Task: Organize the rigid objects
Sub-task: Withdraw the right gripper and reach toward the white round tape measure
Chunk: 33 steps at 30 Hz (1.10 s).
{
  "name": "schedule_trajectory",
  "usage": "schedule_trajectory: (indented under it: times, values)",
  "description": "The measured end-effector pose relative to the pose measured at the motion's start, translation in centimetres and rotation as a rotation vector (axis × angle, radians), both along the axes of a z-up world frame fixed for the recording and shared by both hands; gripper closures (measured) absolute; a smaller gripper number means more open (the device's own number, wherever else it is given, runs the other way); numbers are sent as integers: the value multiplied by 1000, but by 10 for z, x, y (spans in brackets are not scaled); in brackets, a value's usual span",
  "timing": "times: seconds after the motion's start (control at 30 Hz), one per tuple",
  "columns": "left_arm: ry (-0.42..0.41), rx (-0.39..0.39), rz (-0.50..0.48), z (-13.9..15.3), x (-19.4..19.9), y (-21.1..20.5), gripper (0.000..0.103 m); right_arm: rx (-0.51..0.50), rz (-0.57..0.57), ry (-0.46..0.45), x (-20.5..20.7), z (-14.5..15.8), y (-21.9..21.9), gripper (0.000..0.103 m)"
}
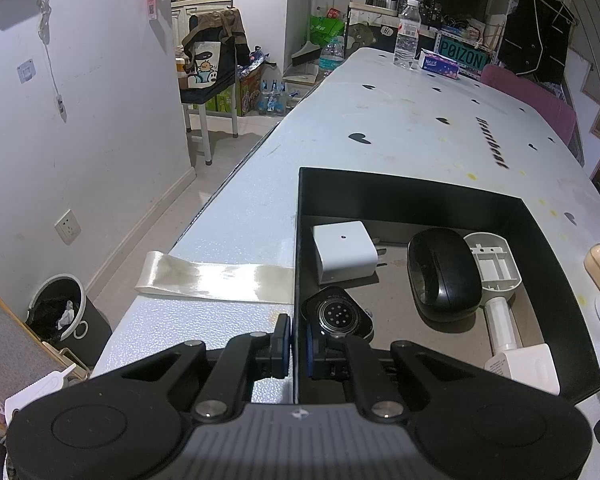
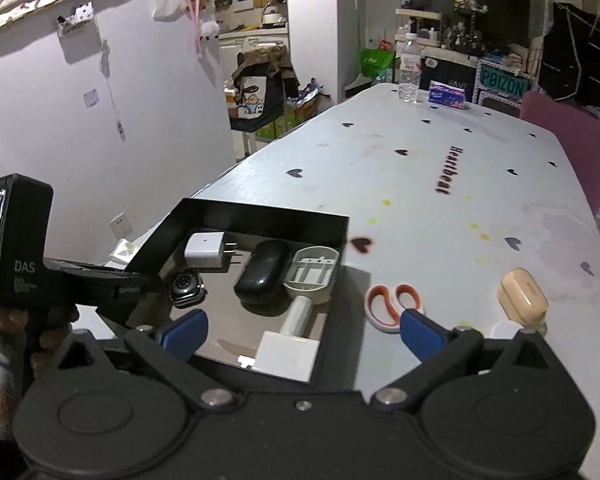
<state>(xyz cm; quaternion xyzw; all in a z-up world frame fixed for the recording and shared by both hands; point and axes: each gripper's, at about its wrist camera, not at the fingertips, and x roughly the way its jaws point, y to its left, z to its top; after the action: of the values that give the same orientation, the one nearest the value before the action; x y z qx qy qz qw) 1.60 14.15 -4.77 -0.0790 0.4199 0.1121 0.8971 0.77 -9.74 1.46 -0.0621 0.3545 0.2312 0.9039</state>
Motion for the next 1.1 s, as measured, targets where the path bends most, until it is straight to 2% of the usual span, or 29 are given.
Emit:
schedule_trajectory:
  times: [0.17, 0.37, 0.6, 0.73, 0.87, 1.0, 1.07, 1.1]
  values:
    - [0, 0, 0, 0, 0, 0, 96, 6, -99, -31, 2, -9, -27, 0]
    - [0, 2, 0, 0, 0, 0, 96, -5, -240, -114, 4, -32, -65, 0]
    - [1, 4, 0, 0, 0, 0, 96, 63, -360, -100, 20, -55, -107, 0]
    - [0, 6, 0, 0, -1, -1, 96, 67, -406, -166, 27, -64, -114, 0]
    - [0, 7, 0, 0, -1, -1, 96, 64, -458, -111, 53, -81, -120, 0]
    - [0, 6, 0, 0, -1, 0, 96, -9, -454, -53, 79, -99, -117, 0]
    - [0, 7, 0, 0, -1, -1, 96, -37, -474, -34, 88, -104, -117, 5]
    - [0, 7, 0, 0, -1, -1, 96, -43, -482, -31, 92, -106, -118, 14]
